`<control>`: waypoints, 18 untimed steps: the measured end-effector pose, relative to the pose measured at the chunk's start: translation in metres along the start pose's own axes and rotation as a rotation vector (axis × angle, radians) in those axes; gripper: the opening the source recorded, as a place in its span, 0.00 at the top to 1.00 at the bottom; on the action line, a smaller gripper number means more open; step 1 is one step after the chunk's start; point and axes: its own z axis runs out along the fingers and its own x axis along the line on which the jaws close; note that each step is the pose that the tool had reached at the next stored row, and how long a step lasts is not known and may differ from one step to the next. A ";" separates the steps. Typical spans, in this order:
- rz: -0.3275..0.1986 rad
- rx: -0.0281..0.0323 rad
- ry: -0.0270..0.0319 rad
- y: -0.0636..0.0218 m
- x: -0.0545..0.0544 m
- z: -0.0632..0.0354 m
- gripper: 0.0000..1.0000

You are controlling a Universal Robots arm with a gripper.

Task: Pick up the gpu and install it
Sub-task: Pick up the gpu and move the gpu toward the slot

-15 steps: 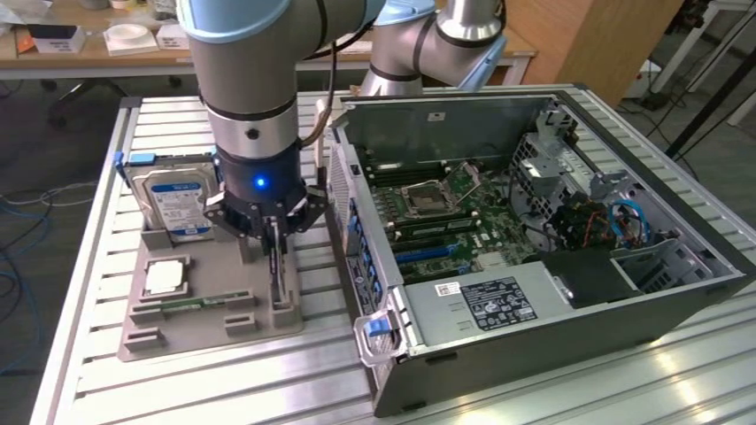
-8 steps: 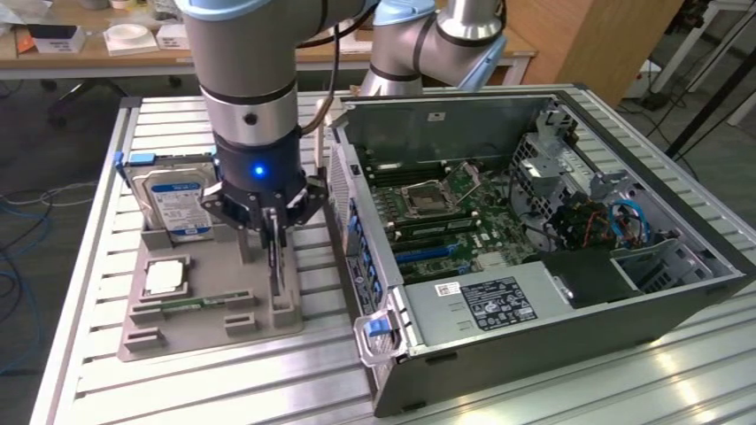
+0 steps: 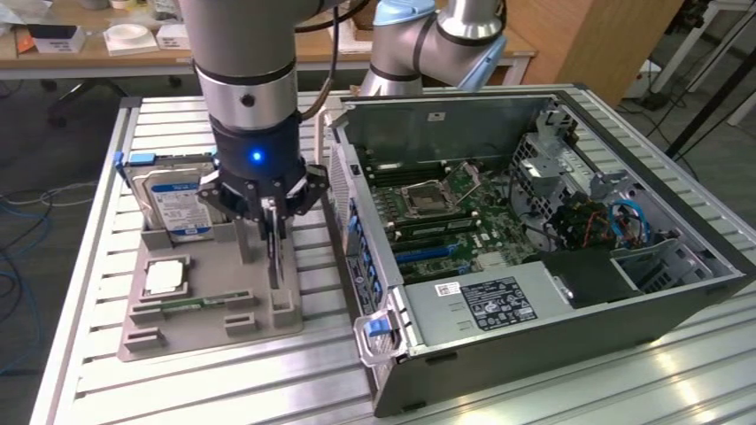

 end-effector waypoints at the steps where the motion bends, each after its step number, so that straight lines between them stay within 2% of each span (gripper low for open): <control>1: 0.000 0.0001 0.0000 0.0001 0.000 -0.0024 0.74; 18: 0.000 0.0000 0.0000 0.0019 -0.001 -0.0407 0.74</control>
